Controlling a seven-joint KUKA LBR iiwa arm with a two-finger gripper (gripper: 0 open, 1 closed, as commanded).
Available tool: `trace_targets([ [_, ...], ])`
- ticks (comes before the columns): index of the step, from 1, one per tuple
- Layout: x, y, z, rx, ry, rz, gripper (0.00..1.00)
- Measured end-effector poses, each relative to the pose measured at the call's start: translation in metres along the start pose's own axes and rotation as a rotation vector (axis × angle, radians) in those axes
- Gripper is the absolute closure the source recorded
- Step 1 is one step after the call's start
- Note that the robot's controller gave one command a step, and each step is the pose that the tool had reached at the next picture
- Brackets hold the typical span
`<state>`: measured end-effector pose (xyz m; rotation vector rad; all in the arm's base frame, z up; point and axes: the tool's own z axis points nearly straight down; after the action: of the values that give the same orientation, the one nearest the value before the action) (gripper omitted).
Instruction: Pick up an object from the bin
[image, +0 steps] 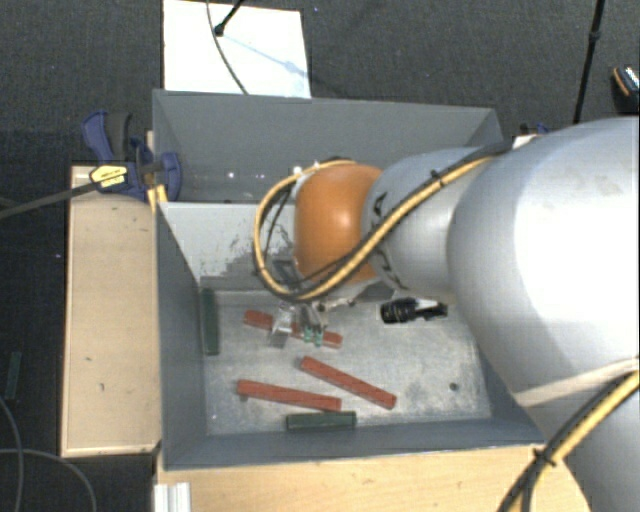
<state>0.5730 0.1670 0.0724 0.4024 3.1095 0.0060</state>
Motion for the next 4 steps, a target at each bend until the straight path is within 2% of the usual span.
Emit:
trace_targets([
  [1, 0.011, -0.026, -0.089, 0.000, -0.002, 0.006, 1.00],
  [2, 0.013, -0.026, -0.084, 0.003, 0.005, 0.007, 0.00],
  [3, -0.008, -0.031, 0.006, 0.007, 0.010, 0.125, 0.00],
  [4, -0.009, -0.030, 0.002, 0.003, 0.005, 0.127, 1.00],
])
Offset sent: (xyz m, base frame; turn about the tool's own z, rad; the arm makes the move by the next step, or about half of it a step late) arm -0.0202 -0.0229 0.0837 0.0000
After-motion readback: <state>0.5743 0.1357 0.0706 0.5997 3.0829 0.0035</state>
